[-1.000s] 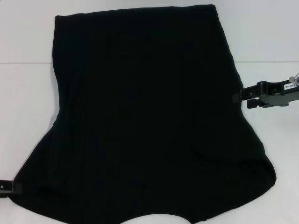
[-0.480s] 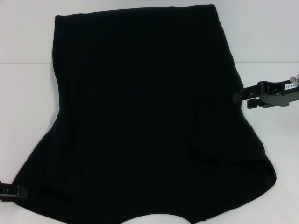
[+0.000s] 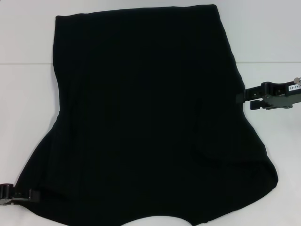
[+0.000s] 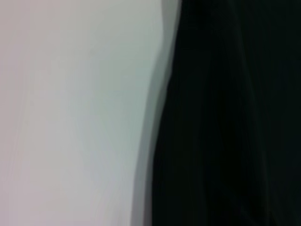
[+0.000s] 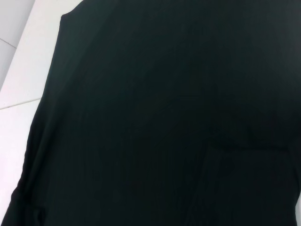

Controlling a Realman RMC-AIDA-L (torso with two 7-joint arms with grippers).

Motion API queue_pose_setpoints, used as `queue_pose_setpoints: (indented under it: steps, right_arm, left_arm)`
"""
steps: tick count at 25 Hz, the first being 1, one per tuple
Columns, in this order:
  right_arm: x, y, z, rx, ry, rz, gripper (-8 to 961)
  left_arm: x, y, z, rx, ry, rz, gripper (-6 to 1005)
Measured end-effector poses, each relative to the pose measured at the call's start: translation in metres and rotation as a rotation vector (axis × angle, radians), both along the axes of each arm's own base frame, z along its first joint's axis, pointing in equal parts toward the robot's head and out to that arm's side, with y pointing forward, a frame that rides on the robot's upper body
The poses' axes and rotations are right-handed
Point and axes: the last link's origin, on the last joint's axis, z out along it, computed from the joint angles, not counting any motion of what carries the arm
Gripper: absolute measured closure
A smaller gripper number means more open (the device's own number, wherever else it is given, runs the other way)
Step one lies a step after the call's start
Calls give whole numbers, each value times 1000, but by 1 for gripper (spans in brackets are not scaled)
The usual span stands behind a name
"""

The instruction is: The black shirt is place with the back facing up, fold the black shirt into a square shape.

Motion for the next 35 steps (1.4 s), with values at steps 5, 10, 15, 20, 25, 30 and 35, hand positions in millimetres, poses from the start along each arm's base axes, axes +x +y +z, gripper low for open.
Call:
queue_pose_setpoints:
  steps: [5, 10, 15, 20, 25, 30, 35]
  right_arm:
    - [0, 0, 0, 0, 0, 0, 316]
    - [0, 0, 0, 0, 0, 0, 316]
    - [0, 0, 1, 2, 0, 1, 316]
    - [1, 0, 2, 6, 1, -1, 316]
    - [1, 1, 4, 15, 10, -3, 316]
    - [2, 0, 6, 13, 13, 1, 316]
    - [4, -5, 9, -7, 10, 8, 316]
  left_arm:
    - [5, 2, -5, -15, -21, -11, 418]
    - [8, 5, -7, -21, -29, -20, 418]
    - [10, 7, -9, -23, -35, -23, 417]
    - [12, 7, -10, -26, -40, -21, 439]
    - [13, 7, -9, -34, -43, -23, 622]
    - [14, 8, -8, -36, -40, -27, 769]
    - [16, 9, -6, -40, -40, -44, 857]
